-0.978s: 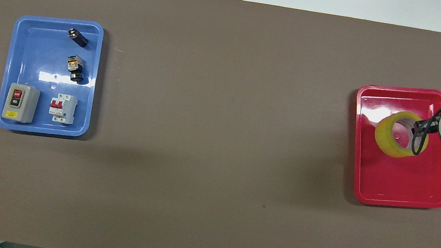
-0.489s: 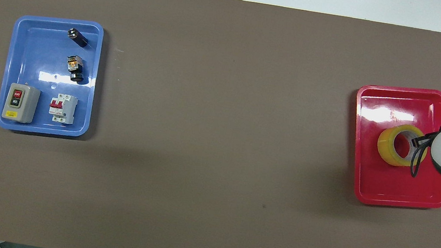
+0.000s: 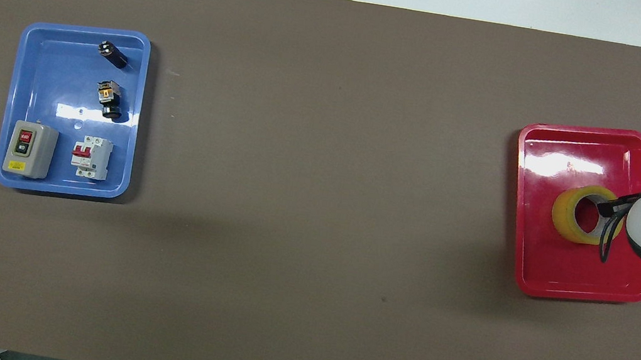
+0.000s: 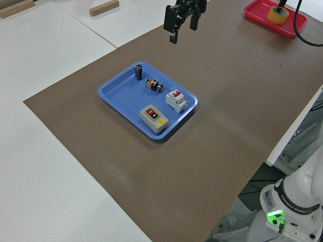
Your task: Place and move tape with both arms
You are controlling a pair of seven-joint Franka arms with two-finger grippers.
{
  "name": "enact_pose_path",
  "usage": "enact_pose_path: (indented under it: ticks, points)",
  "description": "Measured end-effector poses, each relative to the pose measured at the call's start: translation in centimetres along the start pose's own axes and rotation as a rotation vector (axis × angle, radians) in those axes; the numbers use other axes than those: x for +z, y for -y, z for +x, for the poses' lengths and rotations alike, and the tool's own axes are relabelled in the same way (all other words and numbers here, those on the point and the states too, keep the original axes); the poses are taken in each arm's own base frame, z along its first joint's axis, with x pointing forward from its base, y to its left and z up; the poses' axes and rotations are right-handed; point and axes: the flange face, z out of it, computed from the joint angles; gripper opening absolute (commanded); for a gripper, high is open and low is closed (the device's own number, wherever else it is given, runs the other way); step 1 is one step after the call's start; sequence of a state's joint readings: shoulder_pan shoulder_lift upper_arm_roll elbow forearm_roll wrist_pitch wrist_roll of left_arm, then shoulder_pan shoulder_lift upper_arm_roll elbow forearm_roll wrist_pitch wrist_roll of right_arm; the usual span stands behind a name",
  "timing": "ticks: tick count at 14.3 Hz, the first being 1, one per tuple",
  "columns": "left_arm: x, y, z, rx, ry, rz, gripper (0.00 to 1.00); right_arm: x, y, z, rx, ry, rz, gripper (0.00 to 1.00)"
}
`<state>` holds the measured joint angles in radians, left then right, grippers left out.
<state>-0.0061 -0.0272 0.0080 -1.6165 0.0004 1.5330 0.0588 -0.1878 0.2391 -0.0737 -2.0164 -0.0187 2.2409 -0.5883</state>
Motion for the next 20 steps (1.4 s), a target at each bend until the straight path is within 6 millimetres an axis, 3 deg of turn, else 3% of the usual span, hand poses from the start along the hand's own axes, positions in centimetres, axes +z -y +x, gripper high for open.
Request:
enact_pose_path:
  ticks: [3,8,11,16,20]
  points:
    - [0.0,0.0,0.0,0.0,0.0,0.0,1.0,-4.5,1.0,1.0,0.043,0.01,0.011,1.0]
    - [0.0,0.0,0.0,0.0,0.0,0.0,1.0,-18.9,4.0,2.5,0.167,0.049,0.029,1.0]
    - [0.0,0.0,0.0,0.0,0.0,0.0,1.0,-24.7,5.6,2.0,0.204,0.037,0.024,1.0]
    - [0.0,0.0,0.0,0.0,0.0,0.0,1.0,-30.1,10.1,-0.9,0.212,0.064,0.032,1.0]
    - [0.0,0.0,0.0,0.0,0.0,0.0,1.0,-30.2,9.1,-1.8,0.238,0.072,0.034,1.0]
